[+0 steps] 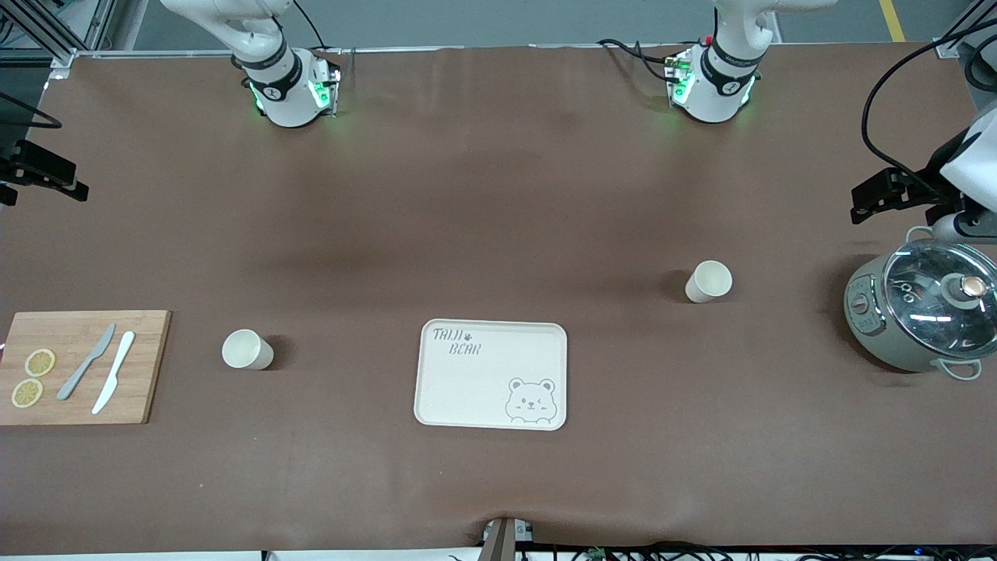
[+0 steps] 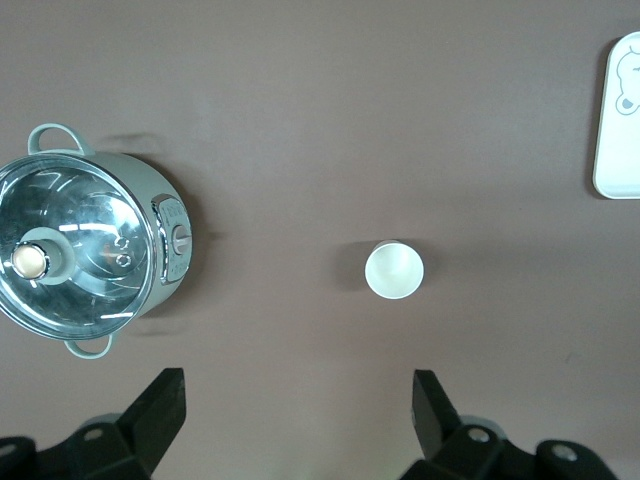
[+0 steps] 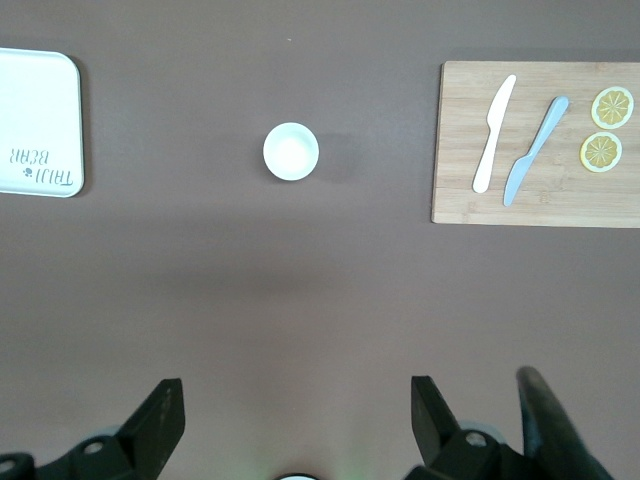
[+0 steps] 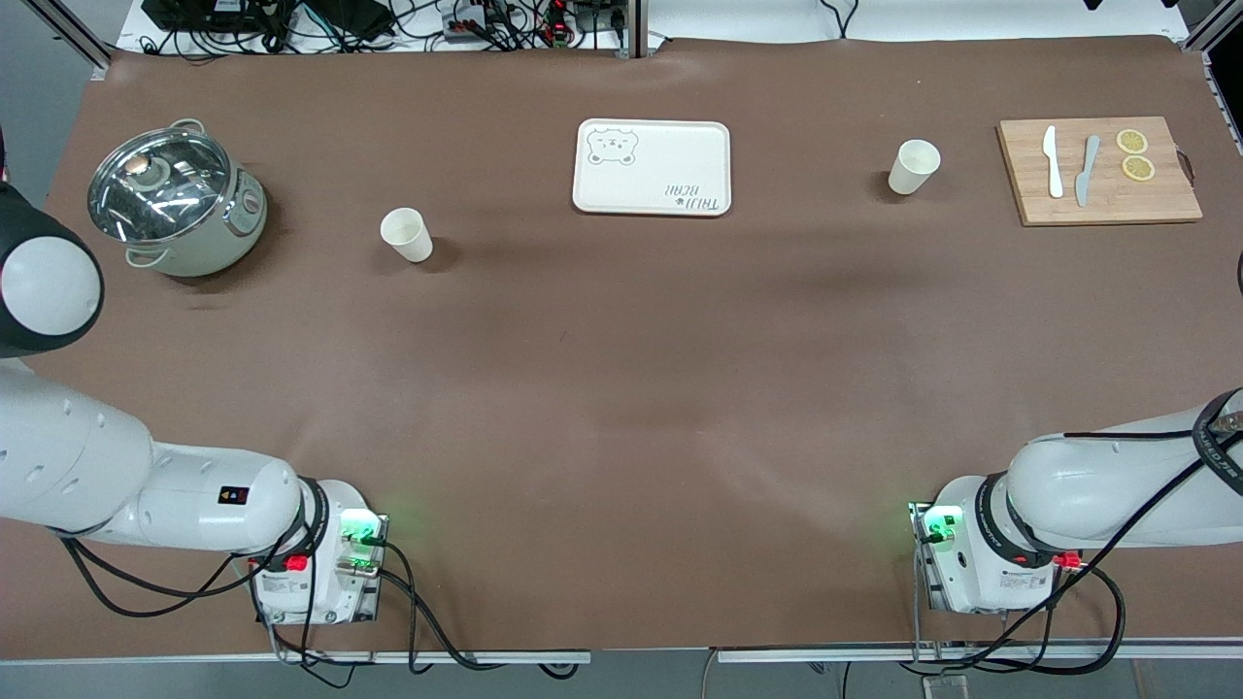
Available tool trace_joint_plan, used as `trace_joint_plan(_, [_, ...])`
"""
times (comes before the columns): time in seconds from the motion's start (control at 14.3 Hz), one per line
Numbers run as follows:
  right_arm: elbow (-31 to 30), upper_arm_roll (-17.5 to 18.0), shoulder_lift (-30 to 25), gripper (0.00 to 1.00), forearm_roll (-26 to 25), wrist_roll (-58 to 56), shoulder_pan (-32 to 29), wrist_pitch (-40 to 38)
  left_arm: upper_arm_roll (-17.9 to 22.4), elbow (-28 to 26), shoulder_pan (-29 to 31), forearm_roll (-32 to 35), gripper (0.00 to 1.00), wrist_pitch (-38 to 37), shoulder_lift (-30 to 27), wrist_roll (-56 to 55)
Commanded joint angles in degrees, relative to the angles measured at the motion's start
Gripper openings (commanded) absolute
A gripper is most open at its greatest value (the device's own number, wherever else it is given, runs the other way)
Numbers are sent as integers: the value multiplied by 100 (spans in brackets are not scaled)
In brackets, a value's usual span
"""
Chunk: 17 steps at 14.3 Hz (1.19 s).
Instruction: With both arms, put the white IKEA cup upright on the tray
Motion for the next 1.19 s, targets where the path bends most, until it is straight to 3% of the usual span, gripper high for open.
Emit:
trace_joint_plan(0.0, [-96,39,-123,100,-66,65,-10,-22,-20,130,27,-72,100,-30,180,43])
trace_joint_plan(0.77, [-96,47,-114,100,-66,65,-10,-13,-29,472,-263,-212,100,707,1209,-203])
trace_joint_plan(0.91, [-96,56,-114,100,-66,65,-10,-13,-55,54,-254,-371,100,1329,1236,-185])
trace_joint_plan(1.12, [-96,56,-114,100,-66,65,-10,-4,-327,-1159,-228,-362,100,2883,1060,-221])
